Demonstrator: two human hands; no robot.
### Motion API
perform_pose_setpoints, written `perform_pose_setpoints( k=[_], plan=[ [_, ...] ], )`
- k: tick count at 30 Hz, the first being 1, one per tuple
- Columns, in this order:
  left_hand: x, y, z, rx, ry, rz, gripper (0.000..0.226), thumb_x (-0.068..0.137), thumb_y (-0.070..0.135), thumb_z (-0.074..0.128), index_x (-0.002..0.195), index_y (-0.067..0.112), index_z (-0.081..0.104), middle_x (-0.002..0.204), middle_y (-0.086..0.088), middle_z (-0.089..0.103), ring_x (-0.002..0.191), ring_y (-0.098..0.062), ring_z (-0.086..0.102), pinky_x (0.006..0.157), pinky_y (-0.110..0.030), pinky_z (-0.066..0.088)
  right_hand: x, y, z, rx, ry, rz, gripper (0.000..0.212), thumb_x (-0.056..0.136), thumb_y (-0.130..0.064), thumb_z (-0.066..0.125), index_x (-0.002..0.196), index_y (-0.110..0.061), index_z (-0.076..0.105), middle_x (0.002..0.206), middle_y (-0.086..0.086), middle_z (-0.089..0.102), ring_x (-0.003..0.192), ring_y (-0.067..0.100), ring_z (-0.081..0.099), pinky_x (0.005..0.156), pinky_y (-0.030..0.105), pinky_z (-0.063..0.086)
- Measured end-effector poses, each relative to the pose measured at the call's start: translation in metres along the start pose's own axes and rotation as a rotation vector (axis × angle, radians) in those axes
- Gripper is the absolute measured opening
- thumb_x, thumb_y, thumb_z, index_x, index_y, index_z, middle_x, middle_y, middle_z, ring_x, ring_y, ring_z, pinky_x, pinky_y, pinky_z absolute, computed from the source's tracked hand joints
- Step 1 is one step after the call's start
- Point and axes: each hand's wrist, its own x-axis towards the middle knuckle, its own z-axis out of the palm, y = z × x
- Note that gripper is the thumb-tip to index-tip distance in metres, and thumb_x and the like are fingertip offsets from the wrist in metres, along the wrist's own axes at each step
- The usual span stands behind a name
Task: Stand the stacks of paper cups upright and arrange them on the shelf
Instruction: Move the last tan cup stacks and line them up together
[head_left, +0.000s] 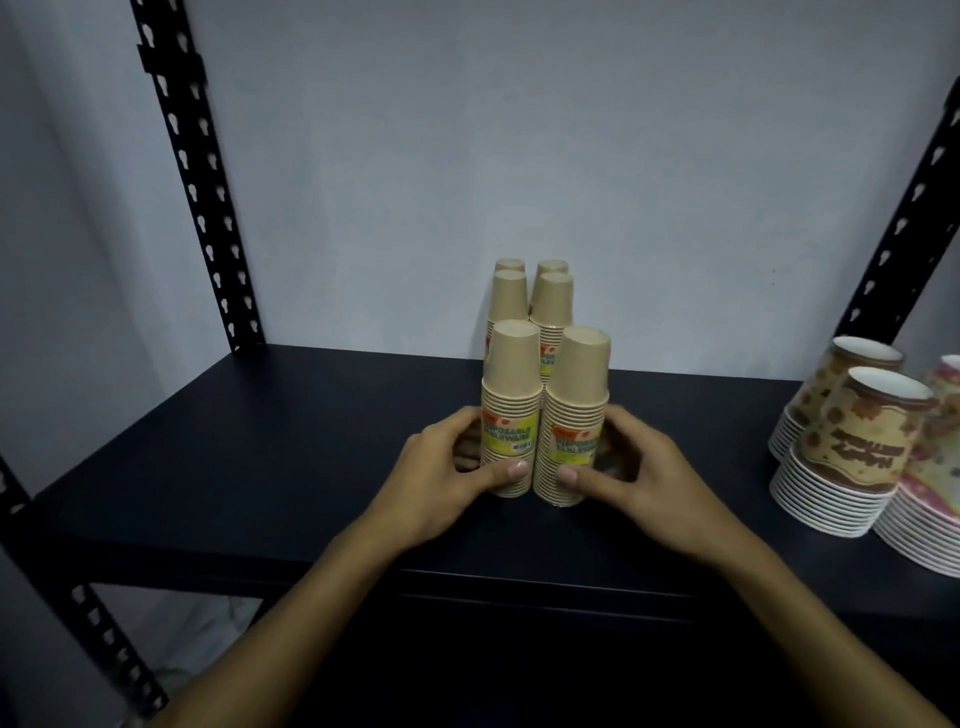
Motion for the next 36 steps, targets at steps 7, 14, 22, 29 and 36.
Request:
perform_pose_setpoints(
  k=[7,14,22,29,36],
  plan=[
    [0.014,-0.004,0.003,0.095,0.026,0.039,0.057,0.076,0.044,0.081,0.128,0.029,0.062,0.112,0.017,0.073,0.101,0.006,0.067,0.09,-0.02,0.055,0.015,0.014,-0.003,-0.068,-0.009,0.012,0.05,0.08,-0.034,0.082,0.123,-0.027,0.059,0.113,-0.013,0.07,0.101,0.008,0.066,0.08,0.028,0.057],
    [0.054,-0.008,-0.004,0.221,-0.021,0.033,0.062,0.077,0.047,0.079,0.132,0.027,0.058,0.111,0.018,0.069,0.098,0.008,0.065,0.084,-0.009,0.052,0.053,0.026,-0.012,-0.093,-0.03,0.026,0.058,0.076,-0.036,0.084,0.126,-0.025,0.058,0.117,-0.01,0.07,0.104,0.009,0.068,0.09,0.032,0.058],
    [0.088,-0.011,-0.015,0.294,-0.065,0.03,0.069,0.068,0.051,0.085,0.129,0.026,0.062,0.111,0.014,0.073,0.094,0.005,0.067,0.089,-0.016,0.054,0.088,0.031,-0.025,-0.134,-0.125,0.043,0.062,0.079,-0.027,0.083,0.133,-0.023,0.054,0.119,-0.012,0.07,0.106,0.002,0.068,0.09,0.021,0.055],
    [0.093,-0.025,-0.01,0.291,0.032,-0.02,0.063,0.07,0.055,0.083,0.122,0.025,0.065,0.097,0.015,0.071,0.081,0.0,0.067,0.07,-0.011,0.051,0.091,0.05,-0.014,-0.122,-0.002,0.048,0.055,0.078,-0.034,0.083,0.126,-0.024,0.057,0.115,-0.012,0.069,0.1,0.004,0.067,0.084,0.021,0.056],
    [0.092,-0.029,-0.006,0.287,0.072,-0.013,0.065,0.07,0.059,0.08,0.123,0.025,0.065,0.098,0.014,0.07,0.082,-0.002,0.065,0.068,-0.012,0.051,0.09,0.055,-0.007,-0.153,0.089,0.045,0.052,0.079,-0.037,0.082,0.12,-0.024,0.054,0.109,-0.014,0.066,0.094,-0.001,0.063,0.073,0.016,0.051]
  ],
)
